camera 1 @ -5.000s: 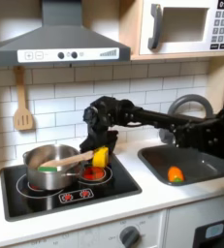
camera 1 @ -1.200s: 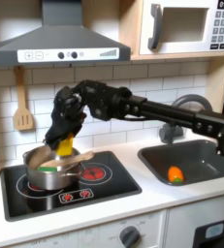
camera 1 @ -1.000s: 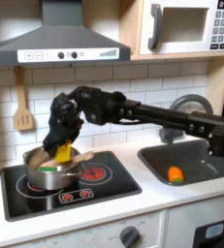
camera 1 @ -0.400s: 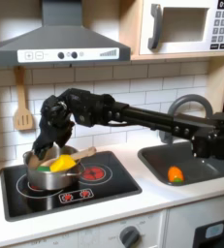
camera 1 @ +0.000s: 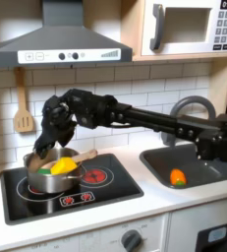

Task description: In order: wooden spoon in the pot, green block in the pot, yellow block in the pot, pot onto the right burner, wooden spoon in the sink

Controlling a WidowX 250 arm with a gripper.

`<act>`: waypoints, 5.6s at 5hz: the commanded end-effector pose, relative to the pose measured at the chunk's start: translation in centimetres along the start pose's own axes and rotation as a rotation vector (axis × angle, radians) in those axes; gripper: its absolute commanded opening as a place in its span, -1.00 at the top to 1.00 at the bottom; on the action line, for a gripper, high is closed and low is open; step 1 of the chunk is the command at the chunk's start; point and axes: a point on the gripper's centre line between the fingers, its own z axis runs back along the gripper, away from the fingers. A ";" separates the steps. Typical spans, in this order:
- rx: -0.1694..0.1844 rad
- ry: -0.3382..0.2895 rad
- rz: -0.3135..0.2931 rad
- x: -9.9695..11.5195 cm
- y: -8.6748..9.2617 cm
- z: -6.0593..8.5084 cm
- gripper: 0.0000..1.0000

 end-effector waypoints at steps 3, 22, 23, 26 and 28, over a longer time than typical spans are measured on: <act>-0.104 -0.291 -0.196 0.3 -5.1 7.1 -1.00; -0.117 -0.372 -0.212 3.6 -9.9 10.8 1.00; -0.097 -0.317 -0.191 3.1 -9.3 10.0 -1.00; -0.124 -0.083 -0.157 1.2 -8.6 5.2 -1.00; -0.118 -0.005 -0.123 0.7 -7.6 4.3 -1.00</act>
